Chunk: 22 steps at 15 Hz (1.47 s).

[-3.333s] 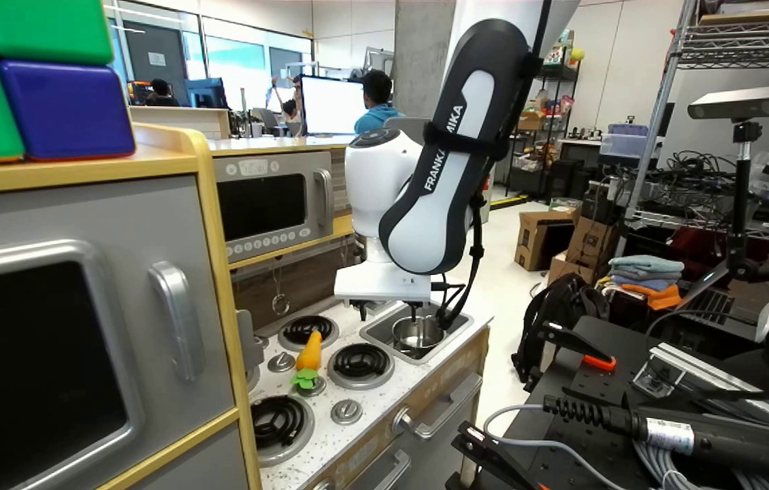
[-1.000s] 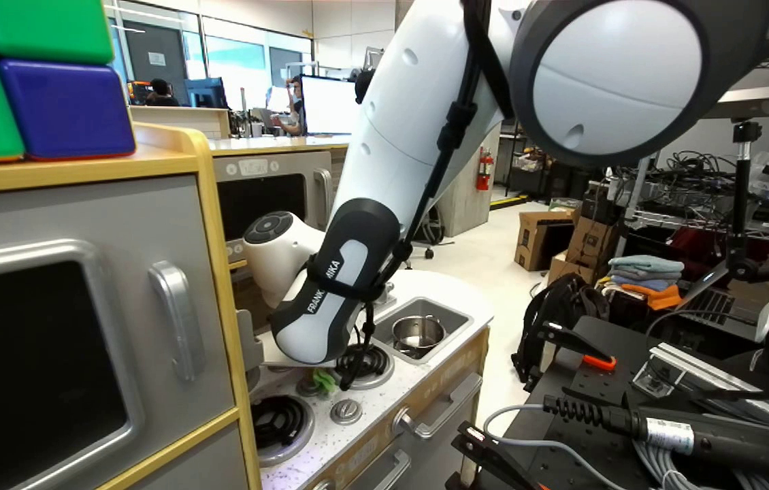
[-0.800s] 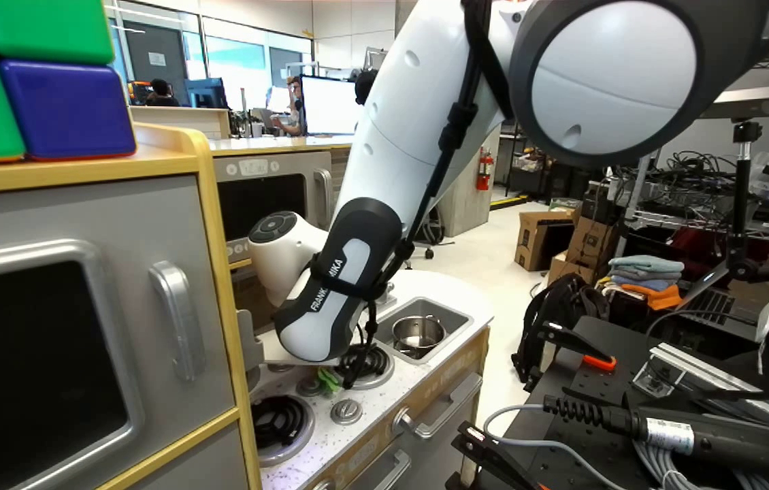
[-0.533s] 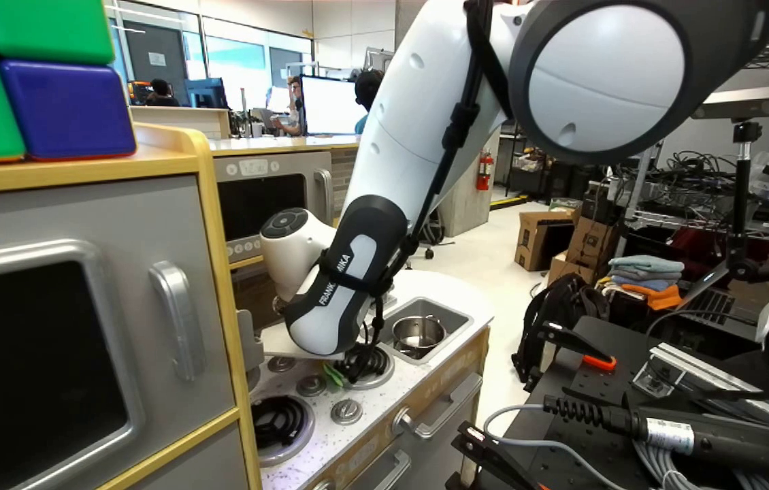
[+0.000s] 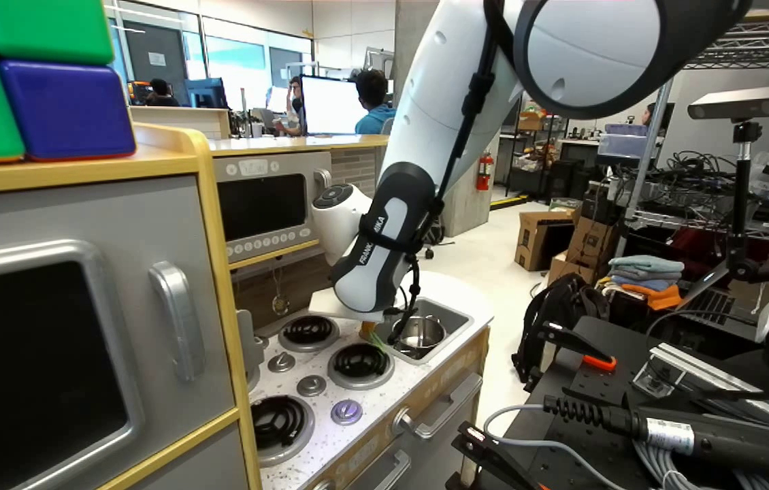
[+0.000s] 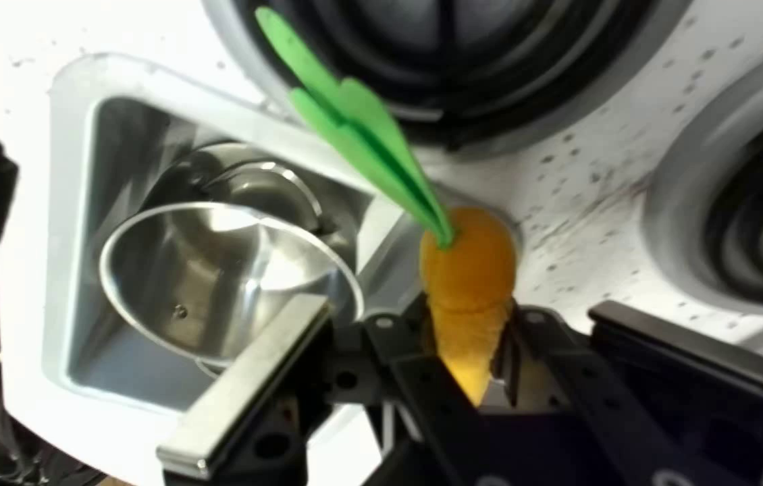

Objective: Pick up the carrot plush toy from the stove and put it in the silver bowl in the sink

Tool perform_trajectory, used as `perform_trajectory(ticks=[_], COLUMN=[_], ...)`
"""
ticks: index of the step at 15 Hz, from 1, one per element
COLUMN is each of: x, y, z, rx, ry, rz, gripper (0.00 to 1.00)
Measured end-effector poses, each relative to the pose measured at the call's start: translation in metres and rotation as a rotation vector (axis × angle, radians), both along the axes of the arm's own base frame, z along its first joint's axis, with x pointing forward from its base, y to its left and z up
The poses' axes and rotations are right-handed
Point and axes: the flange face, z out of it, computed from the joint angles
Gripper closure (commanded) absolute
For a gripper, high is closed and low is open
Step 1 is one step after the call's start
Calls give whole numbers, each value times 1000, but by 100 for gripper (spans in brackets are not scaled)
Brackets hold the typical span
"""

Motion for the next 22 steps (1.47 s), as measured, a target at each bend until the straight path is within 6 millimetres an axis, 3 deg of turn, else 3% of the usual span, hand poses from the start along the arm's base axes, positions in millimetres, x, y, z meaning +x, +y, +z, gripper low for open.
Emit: perform_trajectory(ticks=[5, 6, 7, 8, 13, 16, 22], x=[-26, -31, -34, -37, -43, -44, -53], y=[-81, -91, -98, -103, -107, -103, -99], z=[0, -2, -4, -5, -9, 1, 67], rx=[-76, -79, -80, -81, -77, -61, 14], ry=[52, 58, 63, 67, 73, 66, -33], rz=[-166, -188, -205, -218, -243, -247, -219], gripper=[97, 88, 63, 61, 27, 3, 0])
